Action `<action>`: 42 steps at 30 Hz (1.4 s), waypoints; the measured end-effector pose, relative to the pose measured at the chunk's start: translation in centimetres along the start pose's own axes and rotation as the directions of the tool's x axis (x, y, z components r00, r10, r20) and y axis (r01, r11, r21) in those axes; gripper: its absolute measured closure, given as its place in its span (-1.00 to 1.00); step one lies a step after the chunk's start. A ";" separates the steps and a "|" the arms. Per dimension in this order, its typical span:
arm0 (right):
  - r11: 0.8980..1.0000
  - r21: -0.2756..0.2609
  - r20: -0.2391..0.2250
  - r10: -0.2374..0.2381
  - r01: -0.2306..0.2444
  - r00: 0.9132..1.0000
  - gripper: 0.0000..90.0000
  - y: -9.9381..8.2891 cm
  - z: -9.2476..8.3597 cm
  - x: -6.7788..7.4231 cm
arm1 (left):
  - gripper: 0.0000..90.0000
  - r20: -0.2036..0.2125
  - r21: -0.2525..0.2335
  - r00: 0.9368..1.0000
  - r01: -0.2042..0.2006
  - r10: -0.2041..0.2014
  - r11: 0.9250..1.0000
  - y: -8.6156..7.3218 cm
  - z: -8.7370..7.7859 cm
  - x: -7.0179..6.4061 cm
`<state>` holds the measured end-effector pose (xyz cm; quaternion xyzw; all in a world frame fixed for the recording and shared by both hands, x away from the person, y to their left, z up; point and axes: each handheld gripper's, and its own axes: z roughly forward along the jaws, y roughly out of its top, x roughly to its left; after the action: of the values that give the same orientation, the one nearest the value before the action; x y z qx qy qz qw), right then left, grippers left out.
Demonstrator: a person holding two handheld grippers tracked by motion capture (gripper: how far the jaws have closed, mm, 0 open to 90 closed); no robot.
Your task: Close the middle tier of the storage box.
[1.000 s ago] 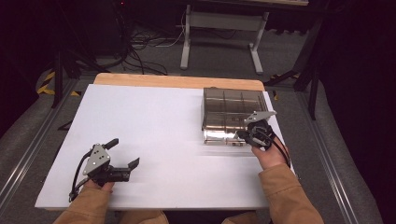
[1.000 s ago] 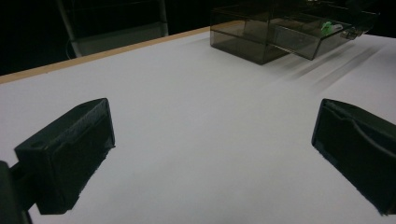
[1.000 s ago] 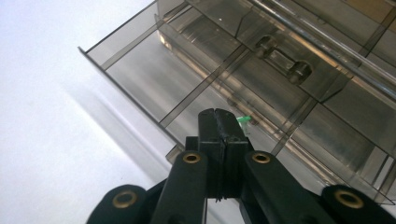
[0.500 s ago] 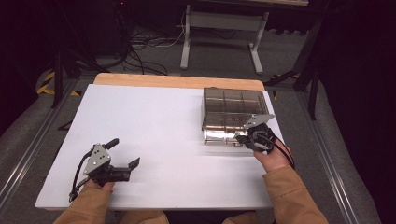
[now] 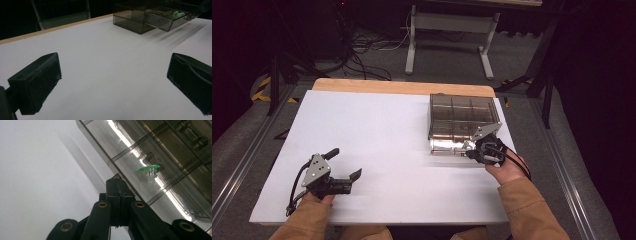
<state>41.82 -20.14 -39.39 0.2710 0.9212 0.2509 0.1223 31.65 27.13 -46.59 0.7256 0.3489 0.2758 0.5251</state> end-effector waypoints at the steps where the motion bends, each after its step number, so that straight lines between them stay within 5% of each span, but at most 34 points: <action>1: 1.000 0.005 -0.003 0.000 0.000 1.000 1.00 0.0 0.0 0.0 | -0.99 0.000 0.000 1.000 0.000 0.000 1.000 0.0 0.0 0.0; 18: 0.997 0.075 -0.022 -0.006 0.008 1.000 1.00 -0.9 1.0 -0.3 | -0.99 0.000 0.000 1.000 0.000 0.000 1.000 0.0 0.0 0.0; 42: 0.991 0.129 0.024 0.020 -0.023 1.000 1.00 -1.8 2.6 -1.6 | -0.99 0.003 0.001 1.000 -0.003 0.003 1.000 0.0 0.0 0.0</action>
<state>43.31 -21.35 -42.43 0.2913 0.9311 0.1889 0.1122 31.67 27.15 -46.58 0.7266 0.3473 0.2755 0.5250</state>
